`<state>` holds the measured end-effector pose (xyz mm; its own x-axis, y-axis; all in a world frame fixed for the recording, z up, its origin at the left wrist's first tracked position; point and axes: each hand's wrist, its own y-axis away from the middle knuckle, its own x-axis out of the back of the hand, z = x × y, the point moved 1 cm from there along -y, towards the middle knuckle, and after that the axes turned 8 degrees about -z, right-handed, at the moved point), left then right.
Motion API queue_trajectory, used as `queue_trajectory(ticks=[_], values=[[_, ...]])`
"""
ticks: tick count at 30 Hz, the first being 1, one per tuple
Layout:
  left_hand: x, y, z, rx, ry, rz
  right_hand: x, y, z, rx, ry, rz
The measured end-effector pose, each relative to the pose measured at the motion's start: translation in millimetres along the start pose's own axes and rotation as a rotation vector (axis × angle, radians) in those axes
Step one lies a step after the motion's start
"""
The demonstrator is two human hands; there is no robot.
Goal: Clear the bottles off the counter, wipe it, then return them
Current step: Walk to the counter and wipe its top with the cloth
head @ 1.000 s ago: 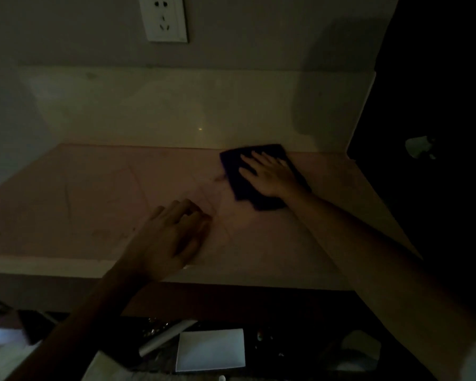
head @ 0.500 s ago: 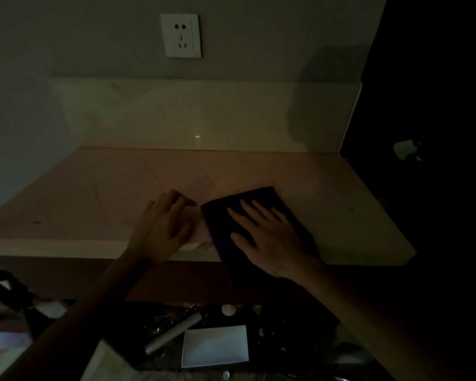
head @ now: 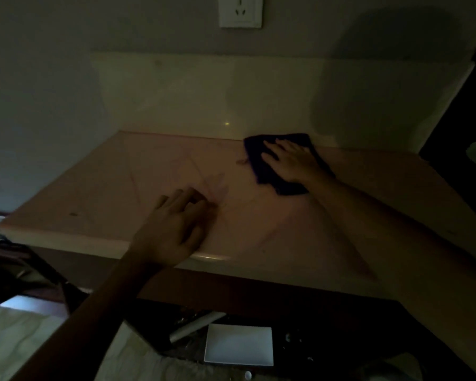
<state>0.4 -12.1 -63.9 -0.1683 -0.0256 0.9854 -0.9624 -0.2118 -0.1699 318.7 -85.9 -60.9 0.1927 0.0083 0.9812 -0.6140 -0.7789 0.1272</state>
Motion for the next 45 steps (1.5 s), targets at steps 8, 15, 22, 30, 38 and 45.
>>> queue_trajectory(ticks=[8, 15, 22, 30, 38, 45], values=[[5.3, 4.3, 7.5, 0.055, 0.008, 0.055, -21.5, 122.3, -44.1, 0.122, 0.021, 0.033], [5.4, 12.4, -7.1, 0.116, 0.008, 0.072, -49.6, 212.0, -78.9, 0.193, -0.009, 0.086], [3.3, 25.1, -58.3, 0.145, -0.036, 0.012, -26.3, 94.3, -83.2, 0.156, 0.021, -0.020], [4.0, 26.2, -59.6, 0.057, 0.067, 0.051, -12.6, -36.5, -100.2, 0.105, 0.022, -0.014], [3.0, 26.9, -54.9, 0.134, 0.122, 0.141, -28.2, 85.3, -129.6, 0.188, 0.025, -0.005], [11.9, 55.9, -88.4, 0.147, -0.015, 0.093, -54.0, 184.8, -164.8, 0.260, 0.001, 0.037]])
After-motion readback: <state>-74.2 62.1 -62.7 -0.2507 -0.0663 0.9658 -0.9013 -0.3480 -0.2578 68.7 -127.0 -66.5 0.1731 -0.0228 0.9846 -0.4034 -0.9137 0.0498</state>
